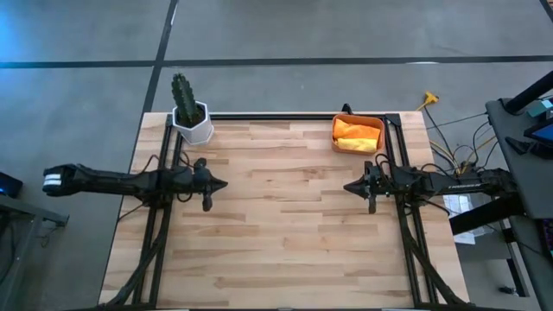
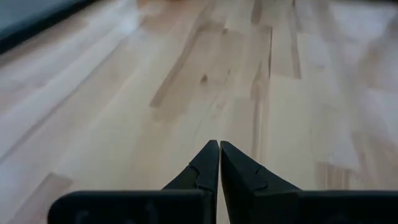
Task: Roll microfiber towels into tight, uniform cylinder then place into a basket
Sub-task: Return to Home Position
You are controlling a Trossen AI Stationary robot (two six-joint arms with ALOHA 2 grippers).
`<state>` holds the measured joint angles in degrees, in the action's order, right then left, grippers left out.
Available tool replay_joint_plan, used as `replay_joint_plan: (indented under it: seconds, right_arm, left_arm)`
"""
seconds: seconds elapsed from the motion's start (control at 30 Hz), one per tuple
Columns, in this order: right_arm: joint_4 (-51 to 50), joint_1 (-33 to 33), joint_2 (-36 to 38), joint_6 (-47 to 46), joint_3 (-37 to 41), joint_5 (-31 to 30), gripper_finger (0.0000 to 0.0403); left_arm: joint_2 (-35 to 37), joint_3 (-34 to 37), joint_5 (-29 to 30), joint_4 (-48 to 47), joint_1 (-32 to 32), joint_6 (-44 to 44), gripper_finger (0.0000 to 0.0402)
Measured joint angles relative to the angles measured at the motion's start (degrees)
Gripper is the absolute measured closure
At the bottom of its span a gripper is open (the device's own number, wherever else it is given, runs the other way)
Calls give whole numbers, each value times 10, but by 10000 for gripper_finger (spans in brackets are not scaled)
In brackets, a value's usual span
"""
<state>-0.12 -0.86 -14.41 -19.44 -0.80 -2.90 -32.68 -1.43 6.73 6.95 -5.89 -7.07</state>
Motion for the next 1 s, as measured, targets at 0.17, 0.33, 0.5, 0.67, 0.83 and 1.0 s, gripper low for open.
replay_joint_plan:
  seconds: [0.17, 0.33, 0.5, 0.67, 0.83, 1.0]
  right_arm:
    - [0, 0, 0, 0, 0, -1, 394]
    - [0, 0, 0, 0, 0, -2, 394]
    - [1, 0, 7, 0, 0, -2, 394]
    - [2, 0, 44, 0, 0, -2, 394]
    - [3, 0, 108, 0, 0, -2, 394]
    - [16, 0, 144, 0, 3, -1, 394]
  left_arm:
    - [-17, 6, -1, 0, 3, 0, 402]
    - [59, 10, -6, -50, 3, 0, 401]
    - [136, 10, -9, -52, 3, 0, 401]
    - [232, 10, -11, -53, 3, 0, 401]
    - [326, 10, -8, -44, 3, 0, 401]
    - [313, 11, -6, 5, 8, 0, 401]
